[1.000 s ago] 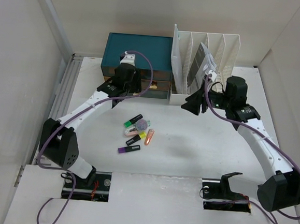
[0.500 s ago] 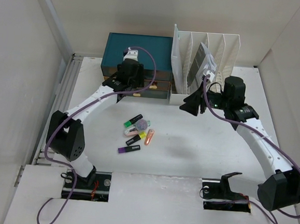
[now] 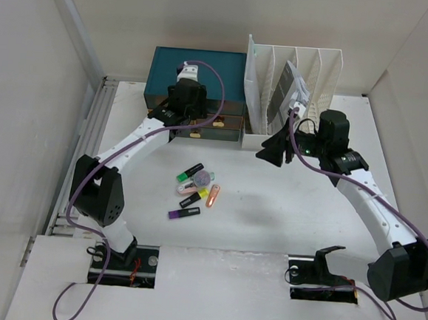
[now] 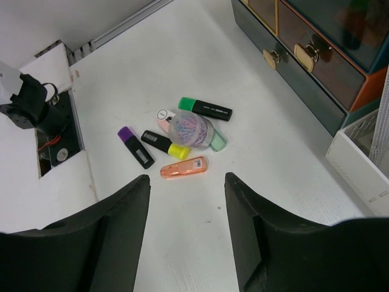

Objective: Organize the desk

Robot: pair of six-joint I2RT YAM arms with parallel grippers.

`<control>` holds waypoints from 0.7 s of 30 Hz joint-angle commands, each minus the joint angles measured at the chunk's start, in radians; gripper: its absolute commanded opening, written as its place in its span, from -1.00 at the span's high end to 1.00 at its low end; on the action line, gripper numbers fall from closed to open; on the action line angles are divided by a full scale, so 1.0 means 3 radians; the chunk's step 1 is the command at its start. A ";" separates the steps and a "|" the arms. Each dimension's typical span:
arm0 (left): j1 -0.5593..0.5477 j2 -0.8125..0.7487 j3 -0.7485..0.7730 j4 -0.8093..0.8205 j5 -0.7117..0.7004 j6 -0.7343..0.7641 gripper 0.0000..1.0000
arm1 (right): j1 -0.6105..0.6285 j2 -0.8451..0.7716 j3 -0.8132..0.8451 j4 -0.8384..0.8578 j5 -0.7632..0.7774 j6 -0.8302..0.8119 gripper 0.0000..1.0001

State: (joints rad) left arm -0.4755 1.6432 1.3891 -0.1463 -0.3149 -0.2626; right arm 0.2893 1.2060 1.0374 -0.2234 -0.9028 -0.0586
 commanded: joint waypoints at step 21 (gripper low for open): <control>-0.0021 -0.0011 0.0059 0.0160 -0.0126 -0.0030 0.32 | 0.0027 -0.0001 -0.0027 0.0167 -0.0192 -0.0030 -0.18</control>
State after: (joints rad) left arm -0.4828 1.6764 1.3907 -0.1310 -0.3161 -0.2649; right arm 0.2893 1.2064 1.0313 -0.2230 -0.9241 -0.0589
